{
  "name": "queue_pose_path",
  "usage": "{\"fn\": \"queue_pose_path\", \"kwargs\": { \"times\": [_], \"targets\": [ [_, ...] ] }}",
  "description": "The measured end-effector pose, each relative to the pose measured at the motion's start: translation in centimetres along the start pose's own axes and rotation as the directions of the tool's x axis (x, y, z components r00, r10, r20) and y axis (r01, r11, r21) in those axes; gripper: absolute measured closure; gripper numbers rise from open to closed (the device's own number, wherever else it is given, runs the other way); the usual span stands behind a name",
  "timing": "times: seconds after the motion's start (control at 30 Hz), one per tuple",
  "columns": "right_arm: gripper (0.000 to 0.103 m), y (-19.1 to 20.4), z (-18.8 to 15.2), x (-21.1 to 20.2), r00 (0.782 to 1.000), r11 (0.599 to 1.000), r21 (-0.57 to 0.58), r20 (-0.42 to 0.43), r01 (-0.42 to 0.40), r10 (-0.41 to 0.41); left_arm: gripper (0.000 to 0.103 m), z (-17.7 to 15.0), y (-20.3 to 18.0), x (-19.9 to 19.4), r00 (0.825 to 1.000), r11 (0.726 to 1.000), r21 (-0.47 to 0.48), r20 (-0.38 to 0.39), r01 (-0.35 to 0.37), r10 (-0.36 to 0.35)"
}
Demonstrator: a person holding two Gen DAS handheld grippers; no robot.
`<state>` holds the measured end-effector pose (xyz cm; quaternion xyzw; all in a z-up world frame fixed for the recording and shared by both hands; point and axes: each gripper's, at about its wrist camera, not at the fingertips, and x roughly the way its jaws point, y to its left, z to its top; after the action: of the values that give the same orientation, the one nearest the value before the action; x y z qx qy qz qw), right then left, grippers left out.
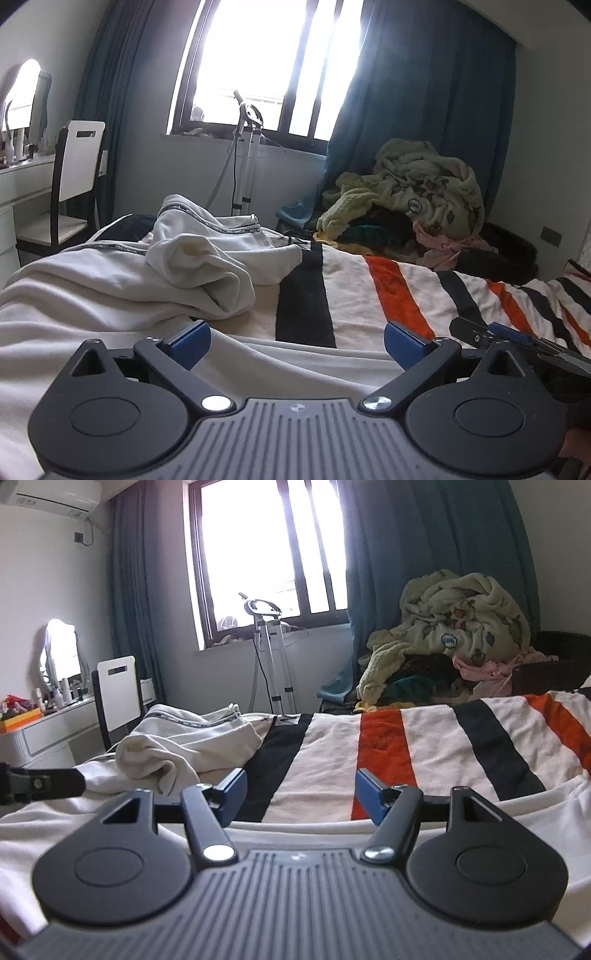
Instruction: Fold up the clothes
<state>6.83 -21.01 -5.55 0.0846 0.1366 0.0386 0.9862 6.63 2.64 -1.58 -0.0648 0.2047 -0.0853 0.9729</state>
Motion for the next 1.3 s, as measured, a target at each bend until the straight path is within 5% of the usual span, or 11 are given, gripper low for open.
{"fn": "queue_pose_path", "kwargs": {
  "times": [0.47,0.73,0.9,1.07,1.3],
  "targets": [
    [0.035,0.0,-1.4,1.9,0.994,1.000,0.006,-0.101,0.031,-0.030,0.002,0.7,1.2,-0.3,1.000,0.998,-0.066,-0.001,-0.014,0.014],
    [0.035,-0.4,-1.9,6.9,0.977,0.984,0.177,-0.213,0.023,0.016,0.002,0.7,1.9,0.5,0.999,0.994,-0.096,-0.022,-0.051,0.049],
    [0.035,-0.5,-2.2,10.1,0.959,0.959,0.281,-0.277,0.027,0.054,0.002,-0.2,2.4,2.1,0.995,0.991,-0.127,-0.100,-0.029,0.017],
    [0.035,1.2,-1.6,16.8,0.962,0.928,0.373,-0.254,0.004,0.097,0.002,-0.5,4.0,4.1,0.993,0.993,-0.089,-0.096,-0.079,0.070],
    [0.035,4.1,-0.4,27.2,0.970,0.870,0.491,-0.190,-0.041,0.153,0.002,-1.6,8.9,9.3,0.982,0.929,-0.339,-0.159,-0.149,0.099]
  ]
}}
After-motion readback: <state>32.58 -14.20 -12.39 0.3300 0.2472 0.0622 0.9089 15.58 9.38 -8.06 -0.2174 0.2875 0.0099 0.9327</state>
